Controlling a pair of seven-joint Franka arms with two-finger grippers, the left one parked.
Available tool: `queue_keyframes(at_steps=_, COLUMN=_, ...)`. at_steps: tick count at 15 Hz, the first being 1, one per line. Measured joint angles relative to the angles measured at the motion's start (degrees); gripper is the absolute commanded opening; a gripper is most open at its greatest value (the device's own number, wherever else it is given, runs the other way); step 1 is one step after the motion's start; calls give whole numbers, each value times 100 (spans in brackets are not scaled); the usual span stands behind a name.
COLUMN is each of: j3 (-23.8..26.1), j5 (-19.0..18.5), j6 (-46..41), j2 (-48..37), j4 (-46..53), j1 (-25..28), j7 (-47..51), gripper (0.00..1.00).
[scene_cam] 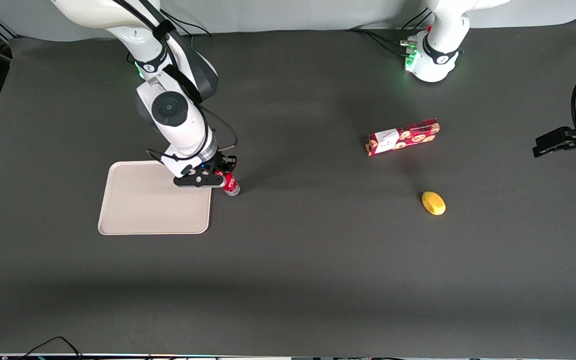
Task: Place coke bottle on tray
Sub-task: 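Carry the held bottle onto the white tray near its corner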
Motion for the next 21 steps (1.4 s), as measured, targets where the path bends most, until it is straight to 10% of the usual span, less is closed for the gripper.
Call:
queue_keyframes(at_steps=5, j3=-272, j5=-9, j6=-1542, j2=-272, j4=1233, j1=-31, j7=-554, gripper=0)
queue_keyframes(at_steps=12, j3=-2471, j5=500, j6=-2016, j2=-936, j4=1104, j1=-118, j7=-3928, gripper=0)
queue_keyframes(at_steps=21, j3=-4044, j5=552, j6=116, j2=-1384, j4=-1199, j1=-139, j7=-6080, gripper=0)
